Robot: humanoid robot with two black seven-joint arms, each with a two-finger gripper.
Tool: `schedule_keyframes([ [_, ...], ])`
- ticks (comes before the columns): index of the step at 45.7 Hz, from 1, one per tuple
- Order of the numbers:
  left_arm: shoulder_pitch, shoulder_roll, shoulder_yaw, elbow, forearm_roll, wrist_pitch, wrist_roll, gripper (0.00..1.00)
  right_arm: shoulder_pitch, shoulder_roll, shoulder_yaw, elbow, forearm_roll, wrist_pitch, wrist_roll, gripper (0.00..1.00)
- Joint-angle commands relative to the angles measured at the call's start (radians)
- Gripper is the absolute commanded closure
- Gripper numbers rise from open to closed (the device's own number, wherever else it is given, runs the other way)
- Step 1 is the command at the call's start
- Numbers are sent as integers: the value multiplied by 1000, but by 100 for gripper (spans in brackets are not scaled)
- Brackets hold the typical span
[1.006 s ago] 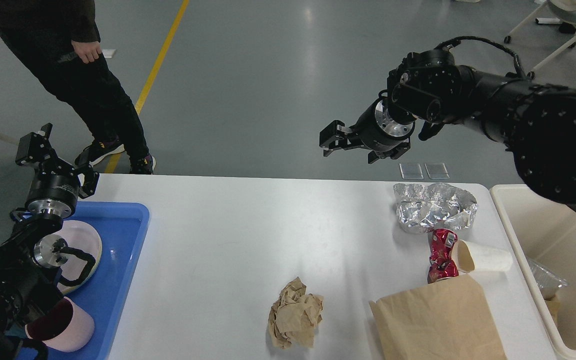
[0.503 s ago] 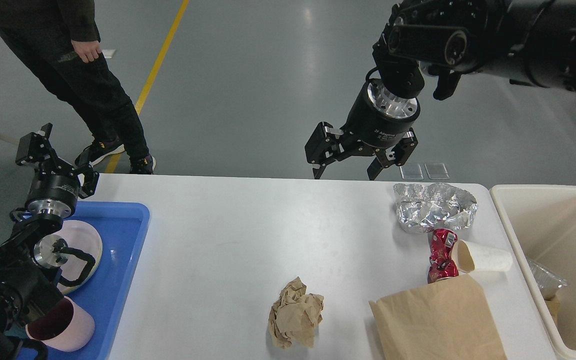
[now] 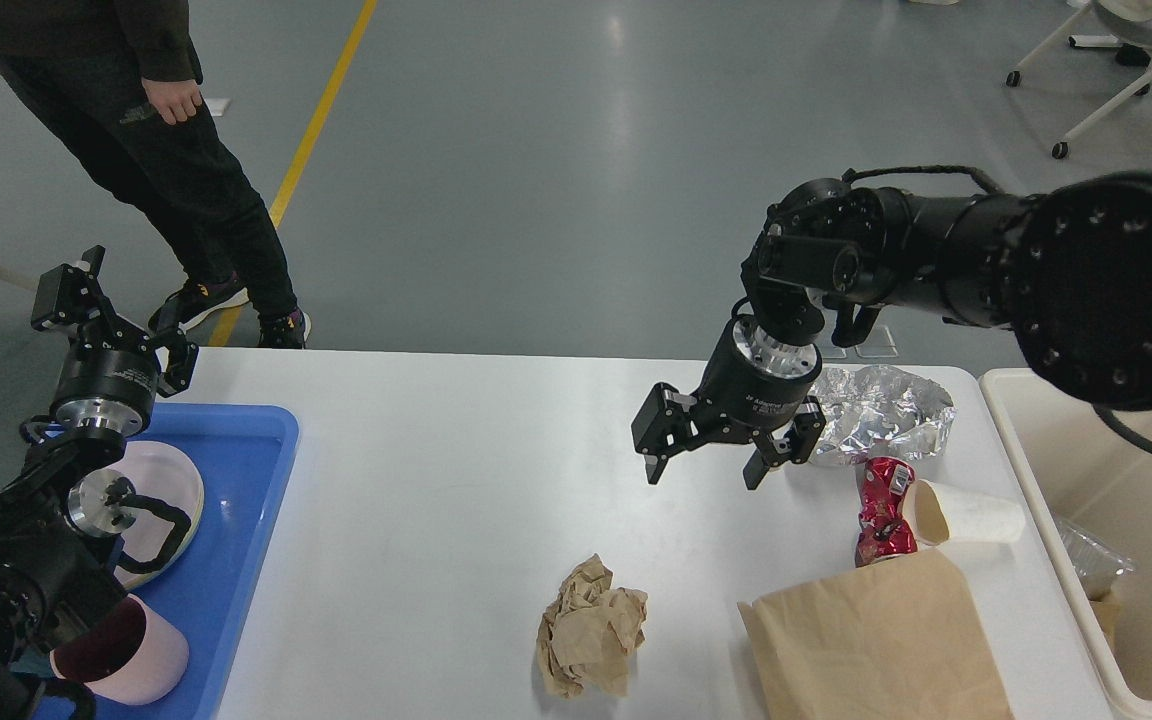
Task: Tidy desktop
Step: 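Move the right gripper back over the crumpled brown paper, then close the right gripper on the crumpled brown paper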
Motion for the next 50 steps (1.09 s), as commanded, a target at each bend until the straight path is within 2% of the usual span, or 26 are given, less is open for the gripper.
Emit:
schedule_keyframes([
  [1, 0, 0, 0, 0, 0, -1, 0, 4, -79, 4, 3, -18, 0, -28, -31, 0],
  [14, -1, 0, 0, 0, 0, -1, 0, 4, -229, 21, 41, -79, 5, -97, -34, 0],
  [38, -1, 0, -2, 0, 0, 1, 0, 4, -341, -2, 242, -133, 5, -85, -32, 0],
  [50, 0, 0, 0, 0, 0, 1, 0, 4, -403, -9, 253, -167, 2, -96, -32, 0],
])
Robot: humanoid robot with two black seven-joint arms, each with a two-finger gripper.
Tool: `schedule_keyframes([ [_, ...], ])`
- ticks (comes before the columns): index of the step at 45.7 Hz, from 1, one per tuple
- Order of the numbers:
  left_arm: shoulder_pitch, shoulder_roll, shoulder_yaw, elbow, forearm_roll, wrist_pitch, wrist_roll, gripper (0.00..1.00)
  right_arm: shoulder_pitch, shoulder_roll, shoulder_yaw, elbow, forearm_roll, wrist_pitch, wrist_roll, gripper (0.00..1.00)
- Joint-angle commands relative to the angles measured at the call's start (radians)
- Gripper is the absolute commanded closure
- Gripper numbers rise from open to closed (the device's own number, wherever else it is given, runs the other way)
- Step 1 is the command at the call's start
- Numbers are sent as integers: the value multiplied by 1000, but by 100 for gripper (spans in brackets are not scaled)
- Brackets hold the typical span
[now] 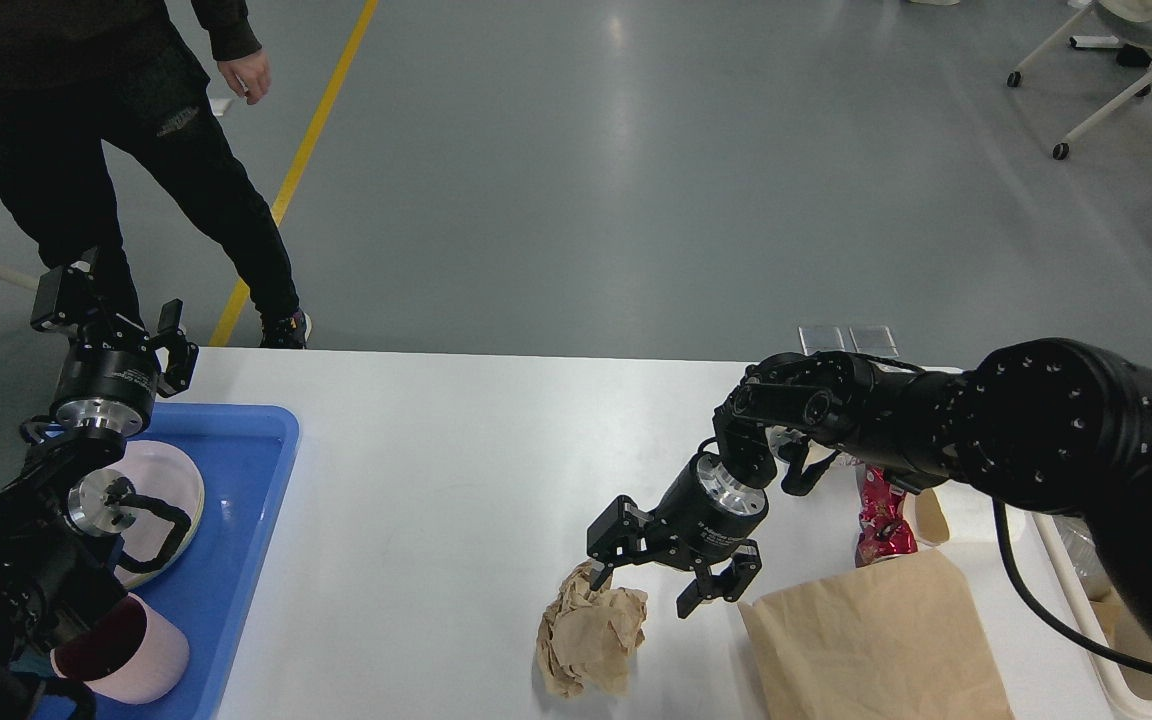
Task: Tidy desktop
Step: 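Close the right gripper on the crumpled brown paper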
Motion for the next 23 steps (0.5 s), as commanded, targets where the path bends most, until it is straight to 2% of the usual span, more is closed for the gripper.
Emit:
schedule_keyframes([
  [1, 0, 0, 0, 0, 0, 0, 0, 4, -42, 1, 5, -32, -2, -4, 1, 0],
  [13, 0, 0, 0, 0, 0, 1, 0, 4, -134, 1, 110, -115, 2, -4, 1, 0],
  [23, 0, 0, 0, 0, 0, 0, 0, 4, -192, 30, 115, -184, 0, -7, 1, 0],
])
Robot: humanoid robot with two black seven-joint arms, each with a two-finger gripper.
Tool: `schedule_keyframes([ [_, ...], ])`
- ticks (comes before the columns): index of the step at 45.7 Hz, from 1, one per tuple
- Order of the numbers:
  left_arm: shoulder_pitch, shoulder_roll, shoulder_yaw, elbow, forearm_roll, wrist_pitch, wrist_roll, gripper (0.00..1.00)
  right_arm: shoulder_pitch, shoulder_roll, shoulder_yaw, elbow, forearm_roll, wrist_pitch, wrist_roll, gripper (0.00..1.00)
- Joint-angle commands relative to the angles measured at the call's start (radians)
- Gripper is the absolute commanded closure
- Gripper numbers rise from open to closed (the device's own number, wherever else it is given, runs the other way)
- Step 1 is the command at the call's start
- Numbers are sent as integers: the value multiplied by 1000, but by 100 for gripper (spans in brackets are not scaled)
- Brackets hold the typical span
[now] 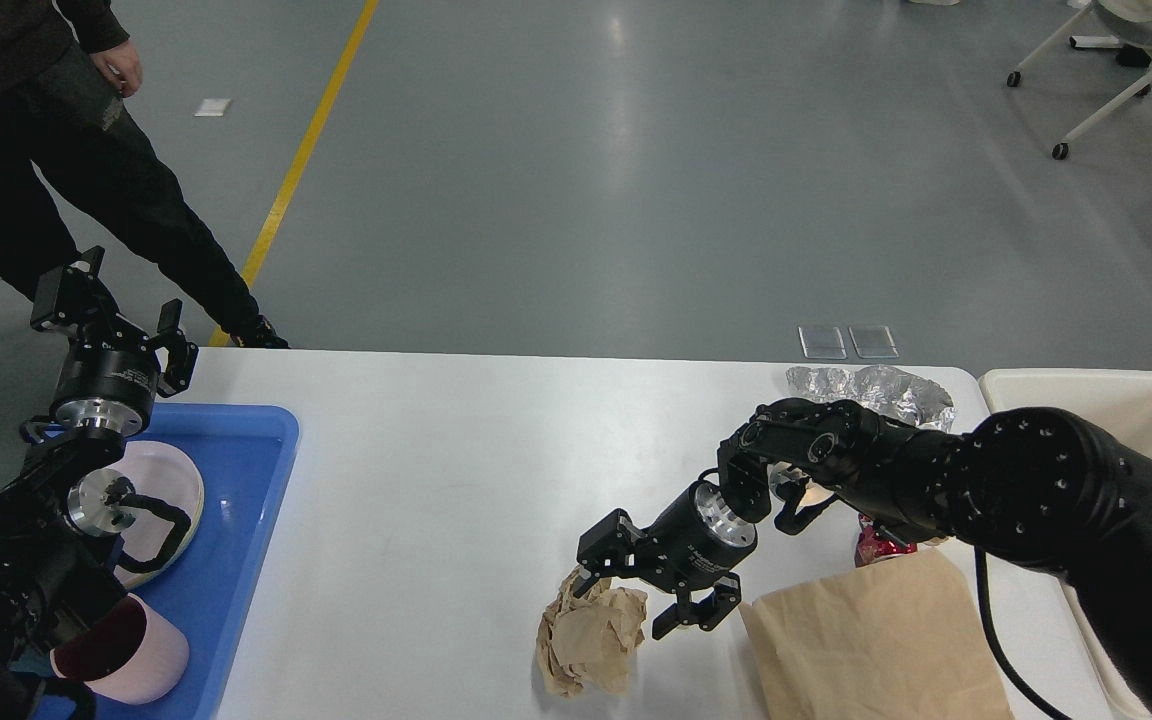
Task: Tidy desktop
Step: 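Close the right gripper on the crumpled brown paper, then lift the brown paper and drop it into the white bin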
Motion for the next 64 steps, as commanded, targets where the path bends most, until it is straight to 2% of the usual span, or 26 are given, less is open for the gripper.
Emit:
schedule_keyframes([
  [1, -1, 0, 0, 0, 0, 0, 0, 4, -30, 23, 1, -35, -1, -1, 0, 0],
  [13, 0, 0, 0, 0, 0, 0, 0, 4, -50, 31, 1, -33, -2, -47, -2, 0],
  [21, 0, 0, 0, 0, 0, 0, 1, 4, -64, 39, -4, -19, -4, -187, -2, 2],
  [23, 0, 0, 0, 0, 0, 0, 0, 4, -64, 39, -4, -18, -4, -201, -2, 6],
  [24, 0, 0, 0, 0, 0, 0, 0, 4, -62, 39, -6, -16, -4, -202, -2, 13],
  [26, 0, 0, 0, 0, 0, 0, 0, 4, -56, 40, -9, -13, -5, -202, -2, 33],
  [29, 0, 0, 0, 0, 0, 0, 0, 4, -50, 42, -12, -4, -19, -196, -8, 73],
  [30, 0, 0, 0, 0, 0, 0, 0, 4, -47, 40, -12, 2, -28, -196, -11, 84],
  [33, 0, 0, 0, 0, 0, 1, 0, 4, -39, 40, -10, 18, -43, -195, -22, 100],
  [50, 0, 0, 0, 0, 0, 0, 0, 4, 42, 16, 4, 30, -44, -196, -22, 100],
  [64, 0, 0, 0, 0, 0, 0, 0, 4, 257, -164, 53, 93, -39, -195, -22, 100],
])
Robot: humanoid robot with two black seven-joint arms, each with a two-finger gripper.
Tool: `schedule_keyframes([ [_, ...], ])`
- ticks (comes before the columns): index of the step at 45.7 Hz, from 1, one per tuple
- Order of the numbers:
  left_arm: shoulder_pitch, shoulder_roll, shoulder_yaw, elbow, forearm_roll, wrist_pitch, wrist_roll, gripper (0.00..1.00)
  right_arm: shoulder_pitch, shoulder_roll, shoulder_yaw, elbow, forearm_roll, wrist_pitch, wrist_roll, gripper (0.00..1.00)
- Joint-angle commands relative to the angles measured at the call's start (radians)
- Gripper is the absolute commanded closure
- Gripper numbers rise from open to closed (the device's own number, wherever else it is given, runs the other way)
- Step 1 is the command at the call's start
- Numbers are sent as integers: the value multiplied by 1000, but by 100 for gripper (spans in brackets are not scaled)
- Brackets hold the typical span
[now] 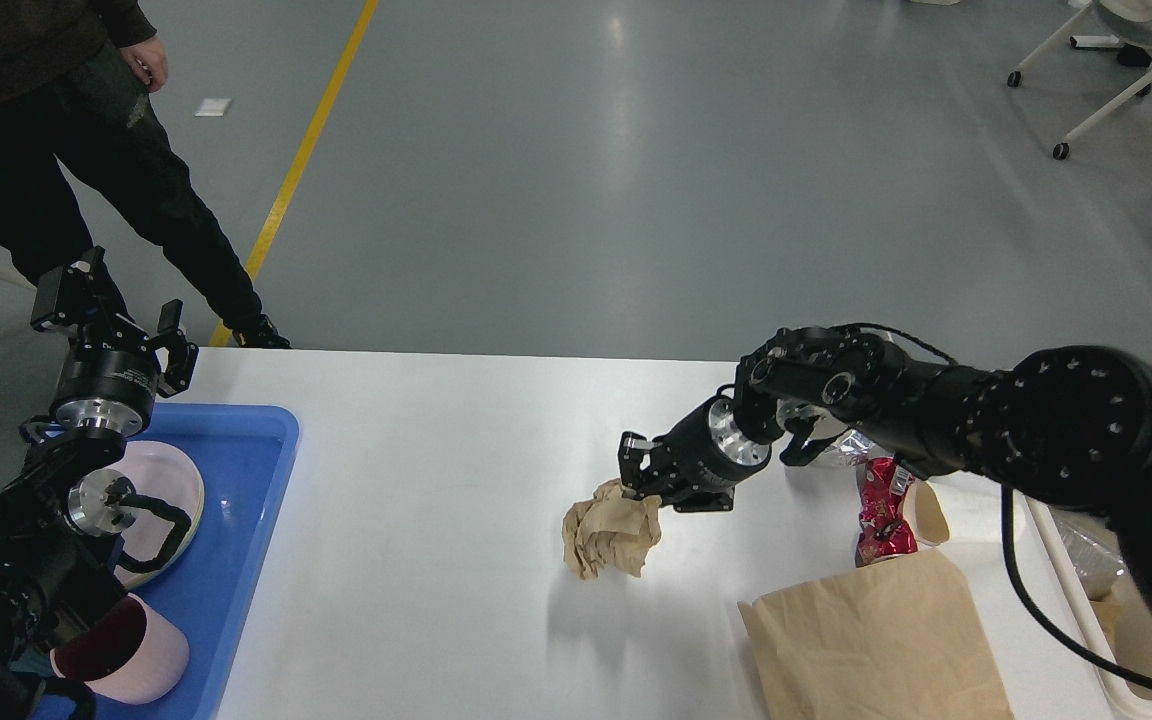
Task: Tidy desktop
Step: 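Lift the brown paper and drop it into the white bin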
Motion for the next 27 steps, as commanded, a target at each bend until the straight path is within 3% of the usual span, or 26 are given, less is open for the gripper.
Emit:
schedule_keyframes([
  [1, 0, 0, 0, 0, 0, 1, 0, 4, 103, -93, 28, 46, 1, 2, 0, 100],
  [17, 0, 0, 0, 0, 0, 0, 0, 4, 381, -311, 17, 108, -6, 8, 2, 100],
  [27, 0, 0, 0, 0, 0, 0, 0, 4, 384, -384, -33, 48, -6, -43, 0, 100],
])
